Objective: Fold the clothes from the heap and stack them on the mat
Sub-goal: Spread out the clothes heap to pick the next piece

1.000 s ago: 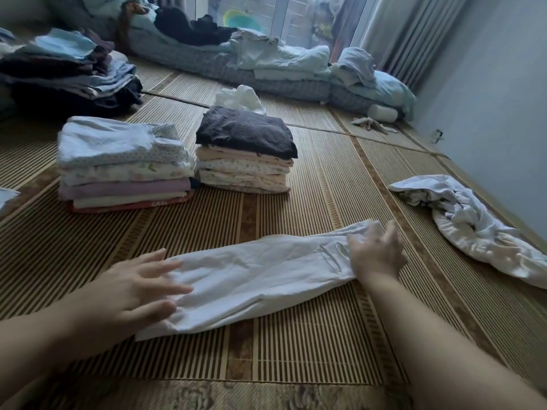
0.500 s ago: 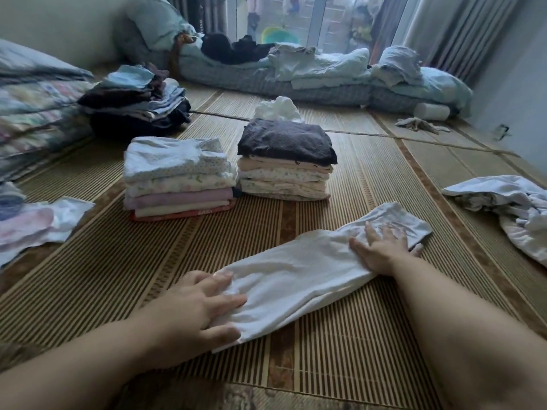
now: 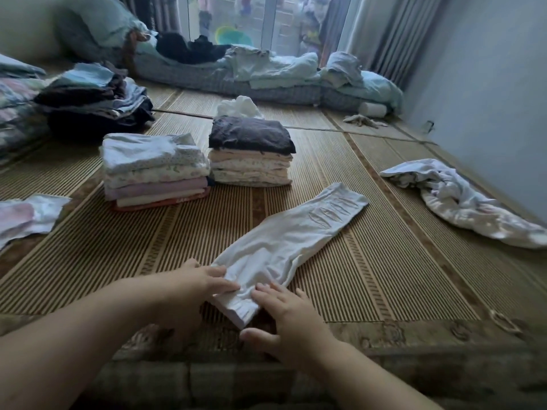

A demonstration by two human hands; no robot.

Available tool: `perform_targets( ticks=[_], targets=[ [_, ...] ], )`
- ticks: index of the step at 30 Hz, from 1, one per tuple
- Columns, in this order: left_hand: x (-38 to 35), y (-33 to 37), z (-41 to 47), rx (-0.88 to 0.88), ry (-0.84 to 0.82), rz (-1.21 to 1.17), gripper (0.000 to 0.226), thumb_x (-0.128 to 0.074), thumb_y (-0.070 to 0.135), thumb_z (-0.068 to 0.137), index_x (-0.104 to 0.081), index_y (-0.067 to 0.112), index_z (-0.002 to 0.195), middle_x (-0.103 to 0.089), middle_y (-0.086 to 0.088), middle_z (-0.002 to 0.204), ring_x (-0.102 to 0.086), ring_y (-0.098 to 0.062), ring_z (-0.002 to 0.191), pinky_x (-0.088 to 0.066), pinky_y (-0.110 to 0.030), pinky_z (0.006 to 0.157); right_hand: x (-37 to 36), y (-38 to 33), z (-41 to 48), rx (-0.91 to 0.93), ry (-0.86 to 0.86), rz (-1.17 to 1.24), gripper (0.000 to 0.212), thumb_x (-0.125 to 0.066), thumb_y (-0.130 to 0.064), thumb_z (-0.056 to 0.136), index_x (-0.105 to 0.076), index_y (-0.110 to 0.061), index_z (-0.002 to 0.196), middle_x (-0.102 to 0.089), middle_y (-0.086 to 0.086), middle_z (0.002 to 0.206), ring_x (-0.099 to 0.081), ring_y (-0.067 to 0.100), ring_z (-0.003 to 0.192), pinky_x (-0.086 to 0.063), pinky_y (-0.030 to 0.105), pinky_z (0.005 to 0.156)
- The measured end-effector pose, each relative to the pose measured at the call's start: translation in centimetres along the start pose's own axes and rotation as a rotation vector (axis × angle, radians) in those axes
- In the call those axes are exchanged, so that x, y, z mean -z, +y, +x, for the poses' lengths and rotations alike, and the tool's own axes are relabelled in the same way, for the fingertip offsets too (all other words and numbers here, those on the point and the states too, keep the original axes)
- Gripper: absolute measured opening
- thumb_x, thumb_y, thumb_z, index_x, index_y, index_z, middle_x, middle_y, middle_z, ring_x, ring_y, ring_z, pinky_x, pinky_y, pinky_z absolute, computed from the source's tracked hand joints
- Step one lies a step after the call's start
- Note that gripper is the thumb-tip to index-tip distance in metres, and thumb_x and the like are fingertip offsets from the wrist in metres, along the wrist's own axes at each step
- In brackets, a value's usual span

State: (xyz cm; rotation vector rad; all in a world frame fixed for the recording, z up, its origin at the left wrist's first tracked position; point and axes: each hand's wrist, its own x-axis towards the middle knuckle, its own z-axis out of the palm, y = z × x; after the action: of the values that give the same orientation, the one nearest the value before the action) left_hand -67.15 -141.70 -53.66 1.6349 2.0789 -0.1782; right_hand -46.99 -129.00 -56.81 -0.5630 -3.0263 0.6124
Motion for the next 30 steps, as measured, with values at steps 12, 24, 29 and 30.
perform_targets(
  ticks=[12,24,29,30],
  targets=[
    [0.0,2.1,-0.6,-0.069,0.380,-0.392,0.027,-0.059,0.032,0.091,-0.057,0.042,0.116,-0.063,0.014,0.089,-0.062,0.003,0.073,-0.046,-0.011,0.062,2.0,-2.4,-2.4,0.105,0.335,-0.055,0.050,-0.068,-0.040,0.078,-0.060,-0.023,0.124,-0.066,-0.003,0.118,-0.064,0.019,0.100,-0.051,0.043,0.085],
    [3.7,6.1,-0.7,-0.473,0.178,-0.970,0.019,-0.067,0.016,0.073,-0.066,0.006,0.089,-0.064,-0.002,0.083,-0.059,-0.015,0.072,-0.050,-0.025,0.063,10.0,0.3,-3.0,-0.086,0.227,0.912,0.029,-0.070,-0.032,0.066,-0.070,-0.011,0.087,-0.071,0.013,0.085,-0.069,0.028,0.072,-0.055,0.038,0.059],
    [4.9,8.1,3.4,-0.338,0.360,-1.419,0.036,-0.067,0.024,0.087,-0.057,0.004,0.115,-0.068,-0.005,0.099,-0.068,-0.013,0.082,-0.055,-0.024,0.067,11.5,3.7,0.5,-0.258,0.382,1.184,0.013,-0.064,-0.019,0.086,-0.072,-0.010,0.090,-0.072,0.013,0.088,-0.069,0.024,0.073,-0.056,0.034,0.058],
    [4.9,8.2,4.5,-0.285,0.408,-1.423,0.035,-0.065,0.021,0.088,-0.054,0.010,0.119,-0.069,-0.003,0.100,-0.070,-0.011,0.084,-0.056,-0.026,0.070,11.6,4.6,1.3,-0.295,0.409,1.192,0.013,-0.061,-0.017,0.091,-0.070,-0.008,0.094,-0.072,0.015,0.090,-0.069,0.025,0.074,-0.057,0.035,0.058]
  ],
)
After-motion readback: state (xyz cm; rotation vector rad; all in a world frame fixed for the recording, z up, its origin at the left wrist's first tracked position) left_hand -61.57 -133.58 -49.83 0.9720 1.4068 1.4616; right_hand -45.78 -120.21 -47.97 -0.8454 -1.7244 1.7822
